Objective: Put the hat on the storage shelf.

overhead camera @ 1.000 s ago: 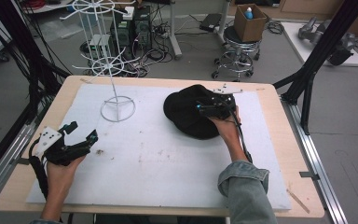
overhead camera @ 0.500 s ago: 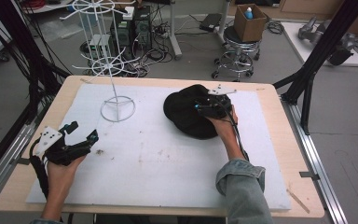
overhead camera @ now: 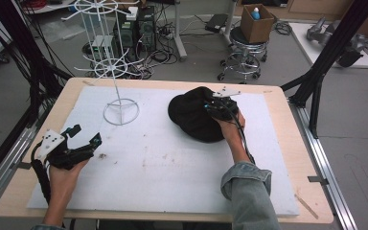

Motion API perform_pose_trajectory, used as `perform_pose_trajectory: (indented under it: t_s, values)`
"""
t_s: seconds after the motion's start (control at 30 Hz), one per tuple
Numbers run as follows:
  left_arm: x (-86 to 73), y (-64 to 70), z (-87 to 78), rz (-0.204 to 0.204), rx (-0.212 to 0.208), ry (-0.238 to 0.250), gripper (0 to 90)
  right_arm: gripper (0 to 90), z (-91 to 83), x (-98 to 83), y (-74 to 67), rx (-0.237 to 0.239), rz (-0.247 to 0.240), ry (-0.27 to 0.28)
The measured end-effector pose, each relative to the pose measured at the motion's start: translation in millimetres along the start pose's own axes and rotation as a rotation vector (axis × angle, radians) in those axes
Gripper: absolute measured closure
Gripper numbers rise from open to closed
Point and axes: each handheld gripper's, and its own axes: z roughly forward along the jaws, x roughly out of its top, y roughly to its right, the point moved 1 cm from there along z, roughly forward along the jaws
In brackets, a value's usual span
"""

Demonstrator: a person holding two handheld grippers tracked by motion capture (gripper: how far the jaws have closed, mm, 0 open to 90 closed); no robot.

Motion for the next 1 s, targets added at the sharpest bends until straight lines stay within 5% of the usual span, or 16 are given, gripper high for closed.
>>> perform_pose_trajectory:
  t_s: [0.27,1.0]
  values:
    - [0.0,-1.2,-1.1,-0.001,0.003,0.001,15.9,75.2,-7.9,6.9,-2.9,-0.017,0.004,0.028]
    - [0.9,-2.0,-2.7,-0.016,0.006,0.012,15.9,77.7,-59.6,50.4,-2.6,-0.012,0.064,0.265]
